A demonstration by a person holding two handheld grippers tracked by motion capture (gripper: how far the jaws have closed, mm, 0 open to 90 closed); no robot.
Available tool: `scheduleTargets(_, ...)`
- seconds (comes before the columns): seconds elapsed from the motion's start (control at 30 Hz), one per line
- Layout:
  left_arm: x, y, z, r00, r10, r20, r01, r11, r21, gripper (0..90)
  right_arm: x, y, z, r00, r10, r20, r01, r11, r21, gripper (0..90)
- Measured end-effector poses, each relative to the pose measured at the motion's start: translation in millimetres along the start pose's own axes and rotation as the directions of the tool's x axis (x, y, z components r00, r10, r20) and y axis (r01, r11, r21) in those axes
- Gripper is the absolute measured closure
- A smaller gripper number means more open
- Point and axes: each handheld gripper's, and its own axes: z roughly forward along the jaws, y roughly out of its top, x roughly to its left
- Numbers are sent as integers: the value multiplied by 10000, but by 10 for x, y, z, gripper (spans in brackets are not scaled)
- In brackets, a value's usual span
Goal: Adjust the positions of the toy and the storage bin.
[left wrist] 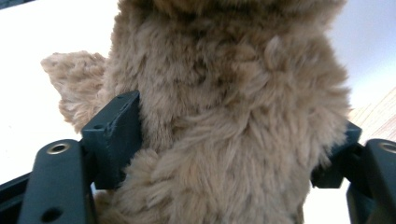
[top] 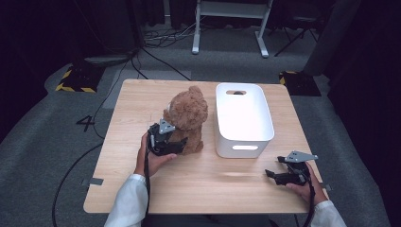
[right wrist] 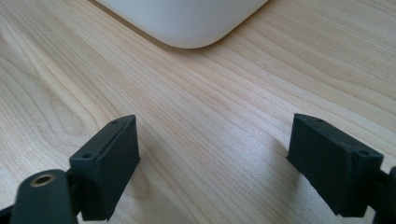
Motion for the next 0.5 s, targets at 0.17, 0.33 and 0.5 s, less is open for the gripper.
scheduleTargets(0.17, 30, -34, 47, 9991, 420, 43, -421, 9986, 307, 327, 14, 20, -36, 9995, -262, -183, 260, 9996, -90, 256)
scheduleTargets(0.33, 70, -74, 83, 9994, 348, 56, -351, 9977, 580, 374, 49, 213, -215, 9985, -284, -462, 242, 9957, -899, 263)
scheduleTargets(0.5, 109, -117, 98, 9998, 160, 106, -166, 9983, 553, 380, 106, 484, -401, 9970, -678, -384, 601, 9828, -1749, 291)
